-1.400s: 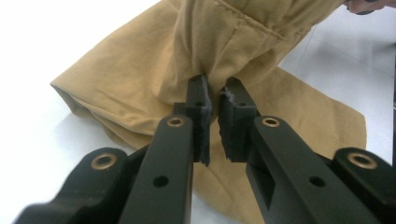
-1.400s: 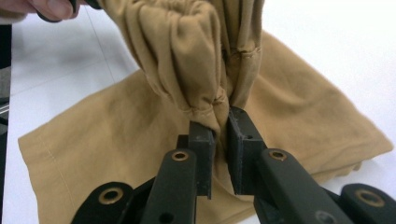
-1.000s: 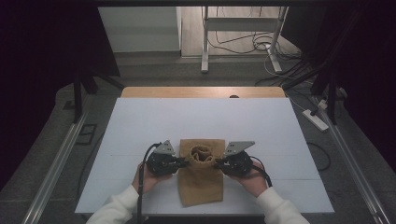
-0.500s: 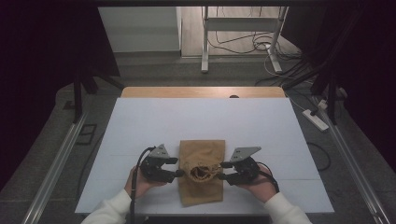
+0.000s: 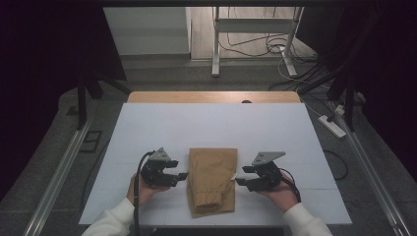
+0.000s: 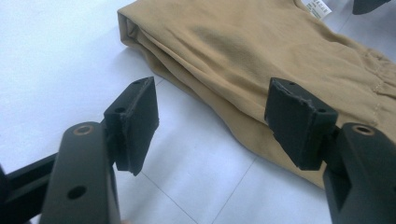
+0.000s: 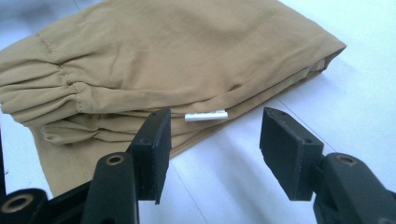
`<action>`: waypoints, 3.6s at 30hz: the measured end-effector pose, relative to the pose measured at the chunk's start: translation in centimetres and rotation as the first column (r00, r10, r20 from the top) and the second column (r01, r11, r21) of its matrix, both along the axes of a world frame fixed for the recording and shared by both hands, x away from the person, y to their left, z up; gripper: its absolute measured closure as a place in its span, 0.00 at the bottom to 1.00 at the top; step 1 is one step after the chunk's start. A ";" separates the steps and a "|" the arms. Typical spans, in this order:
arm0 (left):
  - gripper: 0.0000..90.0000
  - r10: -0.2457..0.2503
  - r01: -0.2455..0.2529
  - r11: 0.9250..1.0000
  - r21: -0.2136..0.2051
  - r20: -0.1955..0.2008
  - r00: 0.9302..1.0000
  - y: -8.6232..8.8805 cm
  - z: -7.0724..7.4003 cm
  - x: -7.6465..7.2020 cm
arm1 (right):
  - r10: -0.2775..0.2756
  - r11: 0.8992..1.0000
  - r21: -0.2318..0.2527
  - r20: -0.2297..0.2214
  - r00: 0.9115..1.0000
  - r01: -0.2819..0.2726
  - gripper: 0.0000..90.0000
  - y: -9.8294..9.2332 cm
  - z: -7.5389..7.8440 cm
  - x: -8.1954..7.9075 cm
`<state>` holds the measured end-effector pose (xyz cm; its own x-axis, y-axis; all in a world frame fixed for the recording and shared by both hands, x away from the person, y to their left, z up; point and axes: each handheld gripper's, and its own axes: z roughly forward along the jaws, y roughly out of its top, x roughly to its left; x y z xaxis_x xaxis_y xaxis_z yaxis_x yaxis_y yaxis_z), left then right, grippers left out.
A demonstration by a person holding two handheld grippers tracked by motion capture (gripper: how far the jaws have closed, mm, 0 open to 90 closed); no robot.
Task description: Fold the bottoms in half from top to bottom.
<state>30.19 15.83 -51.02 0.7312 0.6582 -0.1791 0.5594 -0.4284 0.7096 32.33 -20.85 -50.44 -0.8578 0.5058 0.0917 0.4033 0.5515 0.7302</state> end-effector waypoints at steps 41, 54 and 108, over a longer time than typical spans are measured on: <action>0.35 0.054 -0.054 0.999 0.005 0.011 0.998 -1.9 0.2 5.5 | -0.107 0.994 0.038 0.000 0.994 0.107 0.44 2.5 -0.2 5.1; 0.34 0.074 -0.074 0.997 0.009 0.005 0.997 -3.5 0.6 8.9 | -0.119 0.993 0.013 0.036 0.992 0.119 0.41 4.4 0.1 7.4; 0.79 -0.030 0.031 0.999 0.007 -0.138 0.990 -3.2 -2.3 9.2 | -0.029 0.995 -0.102 -0.072 0.997 0.022 0.84 5.5 -1.3 8.6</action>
